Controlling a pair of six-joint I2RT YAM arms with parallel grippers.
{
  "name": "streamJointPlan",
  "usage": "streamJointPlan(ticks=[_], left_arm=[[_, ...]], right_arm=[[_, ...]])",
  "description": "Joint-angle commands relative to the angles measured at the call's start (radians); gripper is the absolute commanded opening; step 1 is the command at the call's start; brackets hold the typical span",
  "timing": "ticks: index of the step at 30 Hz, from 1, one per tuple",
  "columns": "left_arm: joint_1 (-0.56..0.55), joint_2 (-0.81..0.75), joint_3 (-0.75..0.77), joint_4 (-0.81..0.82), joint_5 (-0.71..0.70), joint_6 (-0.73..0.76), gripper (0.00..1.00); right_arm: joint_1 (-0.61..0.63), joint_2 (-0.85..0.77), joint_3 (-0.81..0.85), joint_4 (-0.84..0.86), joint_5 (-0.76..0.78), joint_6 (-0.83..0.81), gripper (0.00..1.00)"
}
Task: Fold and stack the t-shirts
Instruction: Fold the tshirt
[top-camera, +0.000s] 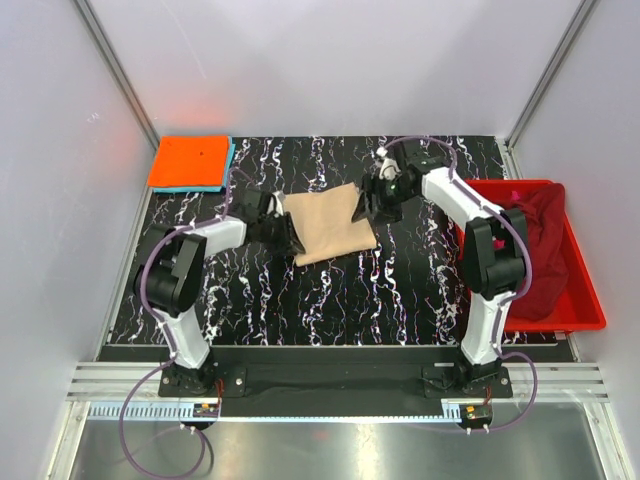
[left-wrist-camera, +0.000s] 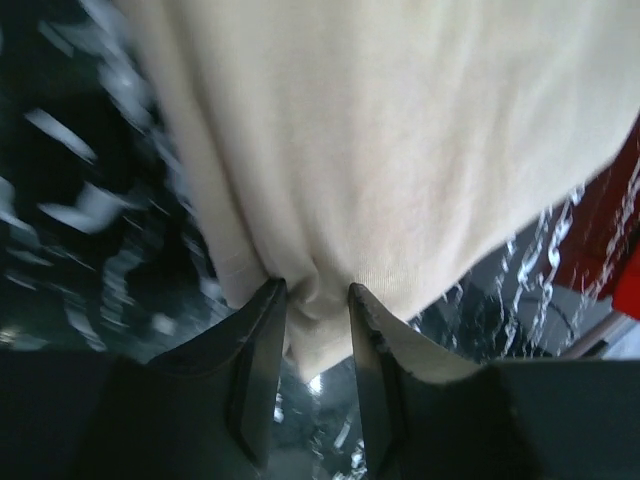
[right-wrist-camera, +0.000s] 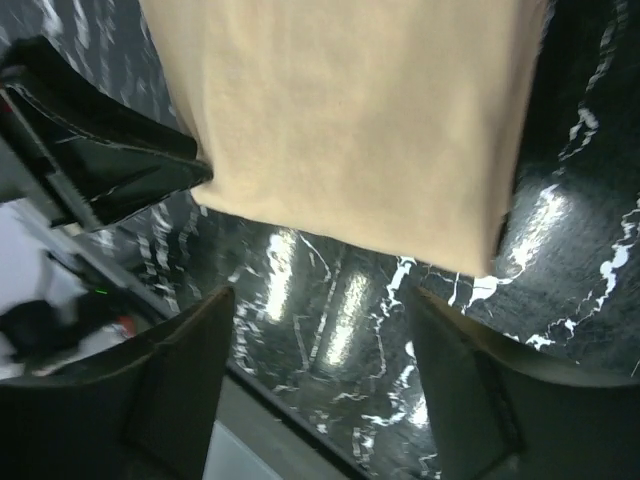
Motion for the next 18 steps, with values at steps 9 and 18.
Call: streamJointPlan(ticks=[9,18], left_arm=[[0.005,-0.488,-0.091,-0.16,-0.233,-0.054,0.48],[0.192,-0.803,-0.169,-0.329,-0.219,-0.066,0.5]], right_arm=[[0.368,-0.481,-0.581,0.455,0.511,-0.519,1.0],[0.554,-0.532,-0.961,1.018,0.558,-1.175,0.92]])
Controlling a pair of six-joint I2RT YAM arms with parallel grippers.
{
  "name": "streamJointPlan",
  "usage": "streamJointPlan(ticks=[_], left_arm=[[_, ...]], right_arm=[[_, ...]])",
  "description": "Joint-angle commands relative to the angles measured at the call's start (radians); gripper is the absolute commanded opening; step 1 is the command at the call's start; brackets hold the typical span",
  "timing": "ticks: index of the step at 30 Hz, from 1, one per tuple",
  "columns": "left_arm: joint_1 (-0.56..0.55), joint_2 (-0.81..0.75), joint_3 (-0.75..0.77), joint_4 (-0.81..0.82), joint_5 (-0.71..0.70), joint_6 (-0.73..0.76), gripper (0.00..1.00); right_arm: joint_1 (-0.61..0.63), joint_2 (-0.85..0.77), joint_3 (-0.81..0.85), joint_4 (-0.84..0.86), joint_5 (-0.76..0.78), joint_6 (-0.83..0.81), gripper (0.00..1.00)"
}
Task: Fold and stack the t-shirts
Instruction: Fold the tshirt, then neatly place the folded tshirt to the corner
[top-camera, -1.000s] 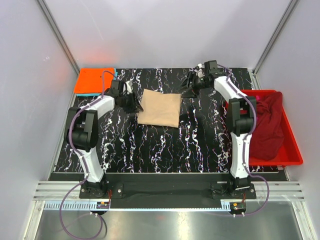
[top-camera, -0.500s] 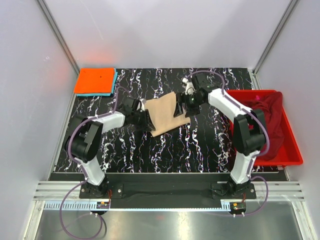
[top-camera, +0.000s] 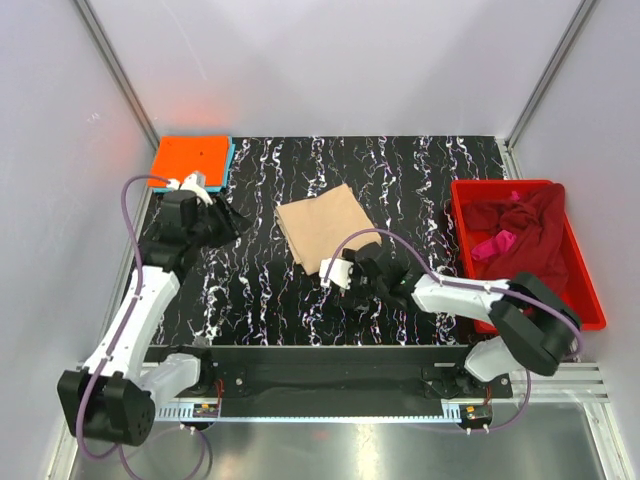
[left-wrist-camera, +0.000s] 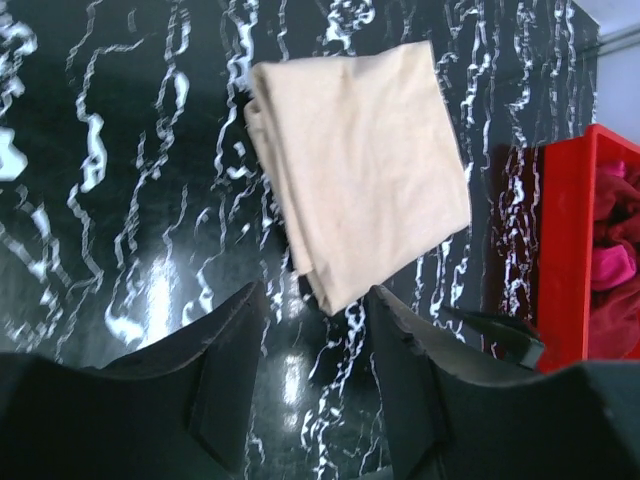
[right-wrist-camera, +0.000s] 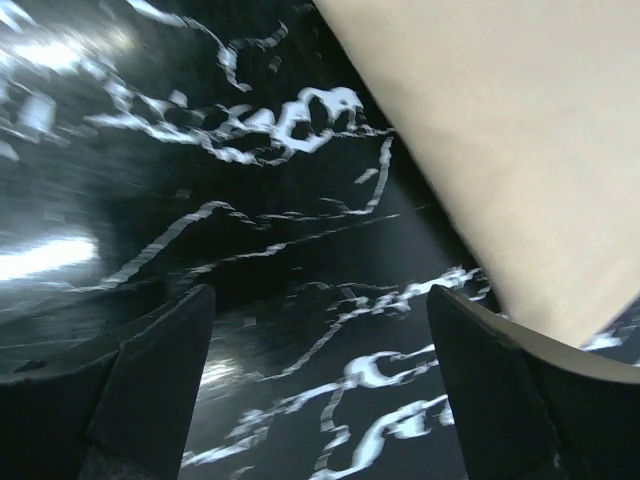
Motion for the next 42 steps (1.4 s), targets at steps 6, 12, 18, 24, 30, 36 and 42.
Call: streamJointPlan(ticks=[6,12,18,24,30,36,42], left_arm=[[0.092,-0.19,-0.172,-0.106,0.07,-0.075,0.5],[0.131,-0.23,-0.253,-0.122,0.097,-0.149,0.5],[0.17,-0.125,-0.283,-0.041,0.188,-0.242,0.71],[0.175,0.099,-0.254,0.16,0.287,-0.285,0.78],[0.152,0.418,-0.125,0.352,0.367,-0.359,0.81],[0.117,0.619,-0.04,0.594,0.369,-0.455,0.81],[0.065,0.746,0.055,0.654,0.349,-0.557,0.88]], right_arm=[[0.049,0.207,-0.024,0.573,0.093,-0.432,0.92],[0.058,0.405,0.074,0.642,0.097,-0.531,0.83],[0.058,0.5,0.197,0.588,0.027,-0.539,0.53],[0.057,0.47,0.324,0.436,0.013,-0.513,0.21],[0.029,0.434,0.378,0.343,-0.021,-0.508,0.0],[-0.029,0.388,0.407,0.241,-0.09,-0.491,0.0],[-0.078,0.348,0.43,0.212,-0.133,-0.431,0.0]])
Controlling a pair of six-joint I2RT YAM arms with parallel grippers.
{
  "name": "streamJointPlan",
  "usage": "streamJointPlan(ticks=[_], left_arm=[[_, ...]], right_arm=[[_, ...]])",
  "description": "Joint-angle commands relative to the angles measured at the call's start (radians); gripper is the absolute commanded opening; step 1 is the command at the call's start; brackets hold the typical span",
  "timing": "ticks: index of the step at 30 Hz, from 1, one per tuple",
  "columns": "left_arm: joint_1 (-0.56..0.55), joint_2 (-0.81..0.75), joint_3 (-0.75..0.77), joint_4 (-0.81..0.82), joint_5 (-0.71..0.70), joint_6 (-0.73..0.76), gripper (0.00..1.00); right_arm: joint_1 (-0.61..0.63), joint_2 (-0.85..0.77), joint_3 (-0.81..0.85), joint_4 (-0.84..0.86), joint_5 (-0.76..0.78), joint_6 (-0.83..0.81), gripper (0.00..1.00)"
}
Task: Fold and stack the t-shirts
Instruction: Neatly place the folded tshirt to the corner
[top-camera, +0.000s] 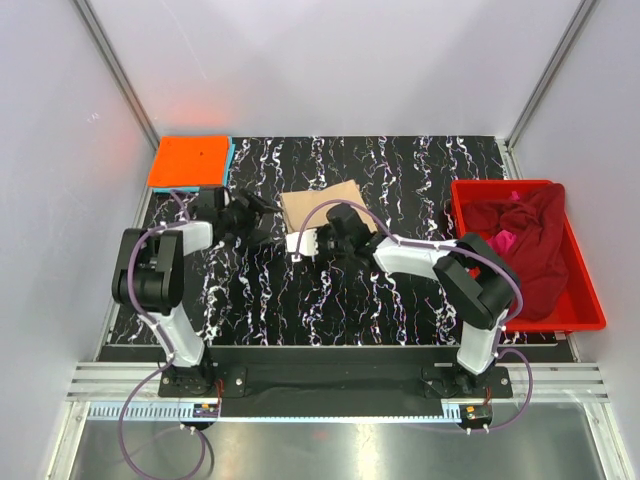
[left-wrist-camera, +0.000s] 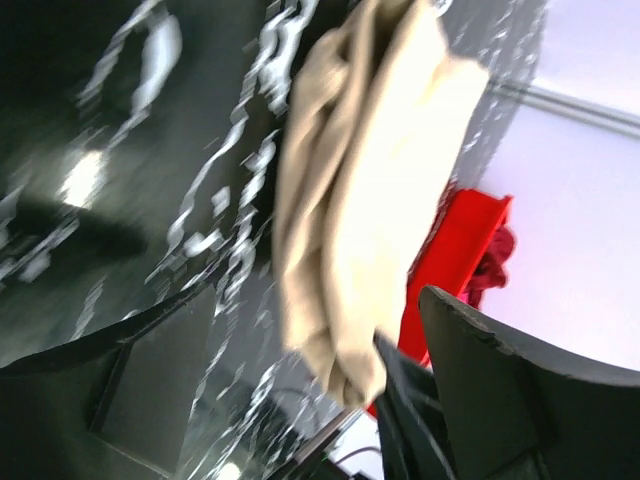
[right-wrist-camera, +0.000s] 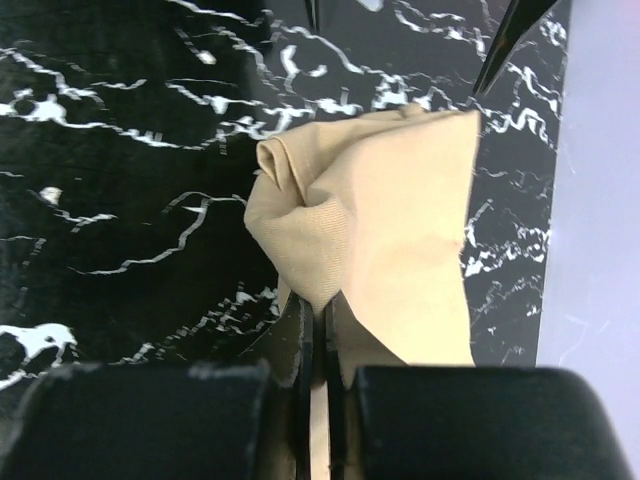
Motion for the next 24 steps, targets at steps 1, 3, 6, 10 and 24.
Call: streamJointPlan(ticks=[1,3,6,10,24], left_arm=[[-0.035,0.06,0.075,0.132,0.003,-0.084,0.89],[-0.049,0.092,0.081,0.15,-0.014,-0.105,0.89],[-0.061,0.143,0.113,0.136,-0.017,-0.111,0.92],[-0.065,0.2,0.145,0.149,-0.03,-0.144,0.95],[-0.083,0.313,0.299,0.007,-0.068,-0.119,0.92]], right_arm=[[-0.024,-0.071,0.049,-0.003,-0.057,0.047,0.0],[-0.033,-0.069,0.052,0.009,-0.06,0.065,0.0],[-0.039,-0.071,0.066,0.015,-0.071,0.088,0.0],[-0.051,-0.079,0.07,0.028,-0.088,0.113,0.0],[-0.083,-0.092,0.106,0.08,-0.114,0.214,0.0]])
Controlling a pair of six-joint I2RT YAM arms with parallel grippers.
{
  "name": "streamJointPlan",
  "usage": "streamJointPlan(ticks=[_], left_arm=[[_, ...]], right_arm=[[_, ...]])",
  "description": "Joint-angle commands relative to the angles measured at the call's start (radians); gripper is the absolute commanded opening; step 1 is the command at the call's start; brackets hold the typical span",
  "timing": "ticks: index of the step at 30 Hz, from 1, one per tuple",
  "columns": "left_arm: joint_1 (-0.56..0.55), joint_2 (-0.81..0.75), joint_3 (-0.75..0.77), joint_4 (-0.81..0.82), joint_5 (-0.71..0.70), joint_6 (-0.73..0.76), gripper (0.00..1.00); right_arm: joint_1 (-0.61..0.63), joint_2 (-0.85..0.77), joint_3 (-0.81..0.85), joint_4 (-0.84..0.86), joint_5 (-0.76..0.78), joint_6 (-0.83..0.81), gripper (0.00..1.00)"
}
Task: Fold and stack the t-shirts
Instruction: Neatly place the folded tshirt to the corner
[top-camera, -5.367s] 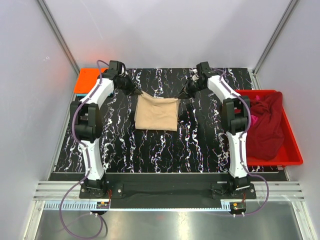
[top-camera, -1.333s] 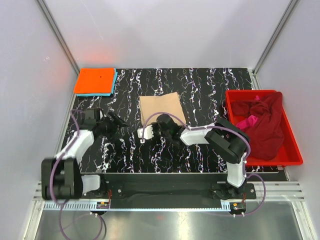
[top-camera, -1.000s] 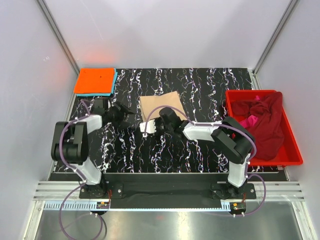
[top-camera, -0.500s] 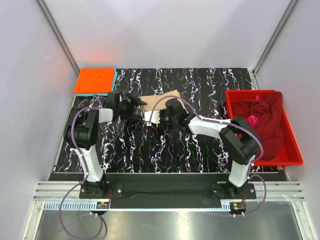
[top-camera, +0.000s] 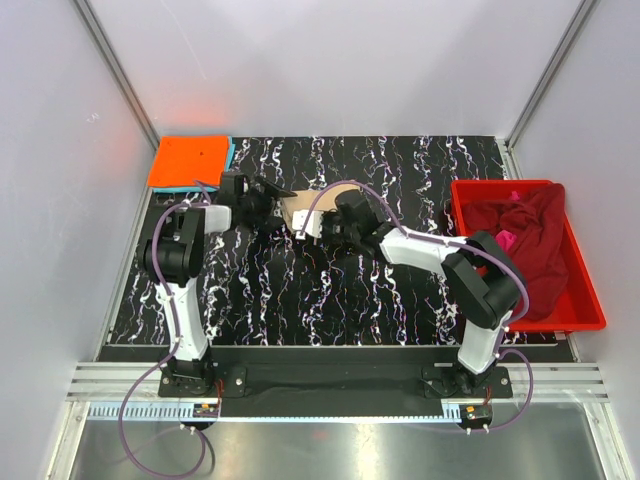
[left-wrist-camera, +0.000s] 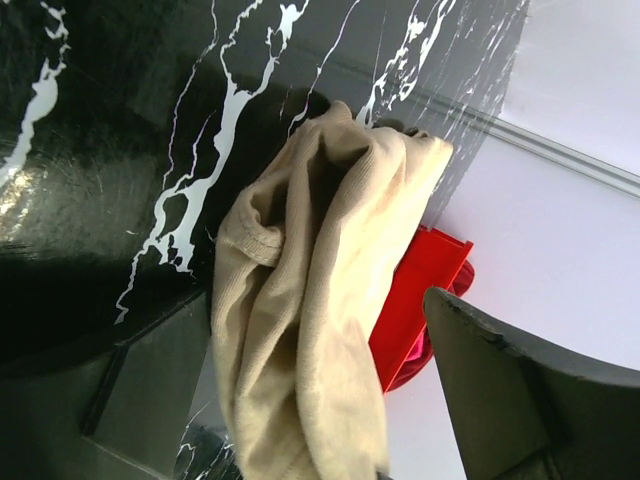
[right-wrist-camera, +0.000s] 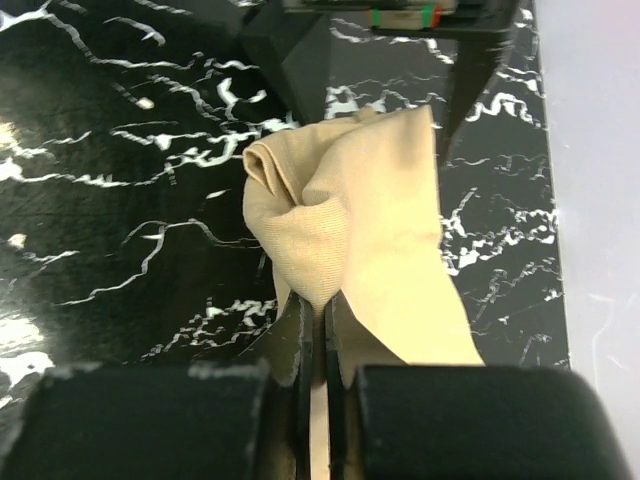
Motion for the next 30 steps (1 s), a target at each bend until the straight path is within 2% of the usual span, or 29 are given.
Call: streamJointPlan(ticks=[1,10,17,18,19,20,21,23,24,28,29,30], left_arm=[[-0.01,0.019,0.037,-0.072,-0.046,0.041,0.92],[-0.024,0.059,0.084,-0.113,-0.046,0.076,0.88],[-0.024,0.131,0.159,-0.115,-0.033,0.09,0.66],[-0.024,0.139,0.172,-0.11,-0.02,0.089,0.53],[-0.022,0.146,0.191,-0.104,-0.019,0.09,0.46],[-0.018,0.16,0.202,-0.087,-0.008,0.104,0.36],[-0.016,0.168,0.245,-0.101,-0.005,0.124,0.2],[-0.016,0.191,0.311,-0.151,0.0,0.223,0.05],[-0.016,0.196,0.37,-0.209,-0.003,0.257,0.0],[-0.013,0.182,0.455,-0.274,0.003,0.415,0.0],[-0.012,0.177,0.469,-0.282,0.006,0.476,0.0],[-0.012,0.171,0.487,-0.312,0.003,0.506,0.0]], right_arm=[[-0.018,-0.064,0.065,0.079,-0.029,0.056,0.0],[-0.032,-0.053,0.082,0.101,-0.049,0.091,0.0],[-0.032,-0.061,0.071,0.104,-0.055,0.111,0.0],[-0.032,-0.061,0.073,0.102,-0.056,0.117,0.01],[-0.032,-0.064,0.074,0.099,-0.061,0.125,0.04],[-0.031,-0.067,0.076,0.094,-0.063,0.136,0.1],[-0.031,-0.073,0.074,0.09,-0.052,0.174,0.32],[-0.031,-0.105,0.045,0.09,-0.04,0.24,0.59],[-0.032,-0.118,0.03,0.099,-0.006,0.266,0.77],[-0.032,-0.23,-0.03,0.033,0.138,0.399,0.91],[-0.034,-0.248,-0.031,-0.002,0.169,0.468,0.93],[-0.041,-0.277,-0.024,-0.105,0.189,0.495,0.94]])
